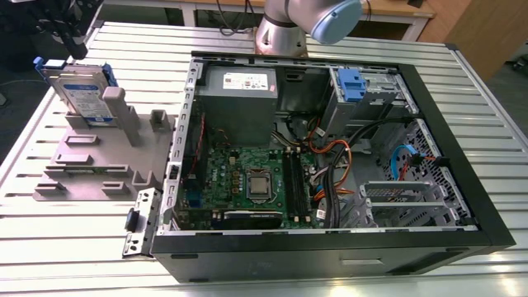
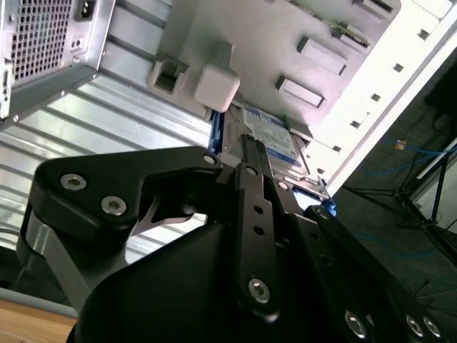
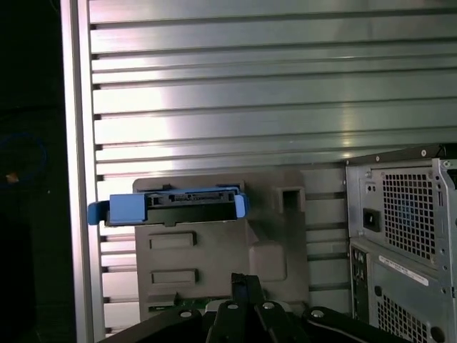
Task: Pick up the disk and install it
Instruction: 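Reach for the disk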
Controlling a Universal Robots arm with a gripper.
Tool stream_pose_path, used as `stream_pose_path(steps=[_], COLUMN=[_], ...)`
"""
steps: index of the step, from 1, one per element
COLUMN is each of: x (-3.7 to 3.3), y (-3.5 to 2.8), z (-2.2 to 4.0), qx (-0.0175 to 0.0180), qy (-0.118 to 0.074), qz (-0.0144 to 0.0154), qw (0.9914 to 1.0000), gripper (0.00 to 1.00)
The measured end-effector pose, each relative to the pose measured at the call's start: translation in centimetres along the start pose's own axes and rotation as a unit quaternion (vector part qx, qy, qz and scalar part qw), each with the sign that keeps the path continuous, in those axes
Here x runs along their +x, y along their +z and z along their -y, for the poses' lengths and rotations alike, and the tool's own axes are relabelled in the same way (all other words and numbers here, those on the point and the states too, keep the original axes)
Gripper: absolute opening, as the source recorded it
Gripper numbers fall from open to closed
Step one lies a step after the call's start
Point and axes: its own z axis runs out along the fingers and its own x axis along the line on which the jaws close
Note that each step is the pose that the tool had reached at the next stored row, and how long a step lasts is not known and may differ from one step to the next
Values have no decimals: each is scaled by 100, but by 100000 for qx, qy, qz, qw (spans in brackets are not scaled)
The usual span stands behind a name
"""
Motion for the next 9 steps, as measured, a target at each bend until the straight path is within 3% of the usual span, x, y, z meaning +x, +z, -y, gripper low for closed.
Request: stream_pose_path(steps=[5,9], x=[79,227], y=[7,11], z=[-101,-170], qx=[-3,5], qy=[-5,-5], qz=[13,1], qw=[100000,100000], gripper=[11,11])
